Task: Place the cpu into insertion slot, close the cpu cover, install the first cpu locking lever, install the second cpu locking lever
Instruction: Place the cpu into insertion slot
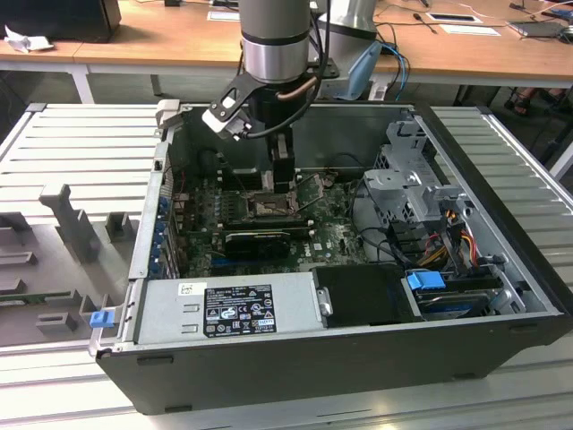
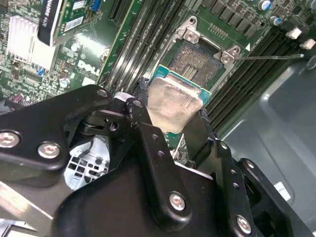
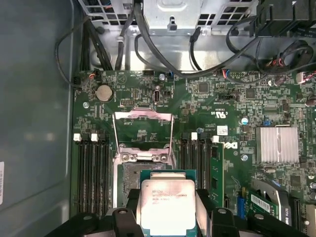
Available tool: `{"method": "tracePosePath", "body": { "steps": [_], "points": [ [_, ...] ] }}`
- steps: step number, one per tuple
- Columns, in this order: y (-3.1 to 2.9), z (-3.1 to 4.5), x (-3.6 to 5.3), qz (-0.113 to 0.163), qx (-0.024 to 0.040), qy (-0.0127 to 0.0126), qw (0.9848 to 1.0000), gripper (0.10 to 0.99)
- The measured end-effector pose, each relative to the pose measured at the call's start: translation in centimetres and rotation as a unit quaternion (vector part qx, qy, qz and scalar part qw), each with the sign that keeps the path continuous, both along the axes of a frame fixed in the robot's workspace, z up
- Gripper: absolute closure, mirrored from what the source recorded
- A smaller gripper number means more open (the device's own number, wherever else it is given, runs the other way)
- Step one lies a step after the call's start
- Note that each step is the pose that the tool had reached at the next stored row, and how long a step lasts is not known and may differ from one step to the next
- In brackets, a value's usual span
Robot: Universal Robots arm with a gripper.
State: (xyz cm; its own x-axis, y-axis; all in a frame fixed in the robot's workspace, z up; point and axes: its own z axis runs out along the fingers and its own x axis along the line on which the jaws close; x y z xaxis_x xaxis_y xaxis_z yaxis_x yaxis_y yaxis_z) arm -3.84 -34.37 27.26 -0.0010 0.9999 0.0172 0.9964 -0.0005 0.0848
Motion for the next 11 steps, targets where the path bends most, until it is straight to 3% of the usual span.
{"method": "tracePosePath", "body": {
  "steps": [9, 11],
  "points": [
    [0.12, -1.73, 0.0, 0.0, 0.0001, 0.0, 1.0, 0.557],
    [0.11, -1.83, -0.01, 0.0, -0.0001, 0.0005, 1.0, 0.557]
  ]
}}
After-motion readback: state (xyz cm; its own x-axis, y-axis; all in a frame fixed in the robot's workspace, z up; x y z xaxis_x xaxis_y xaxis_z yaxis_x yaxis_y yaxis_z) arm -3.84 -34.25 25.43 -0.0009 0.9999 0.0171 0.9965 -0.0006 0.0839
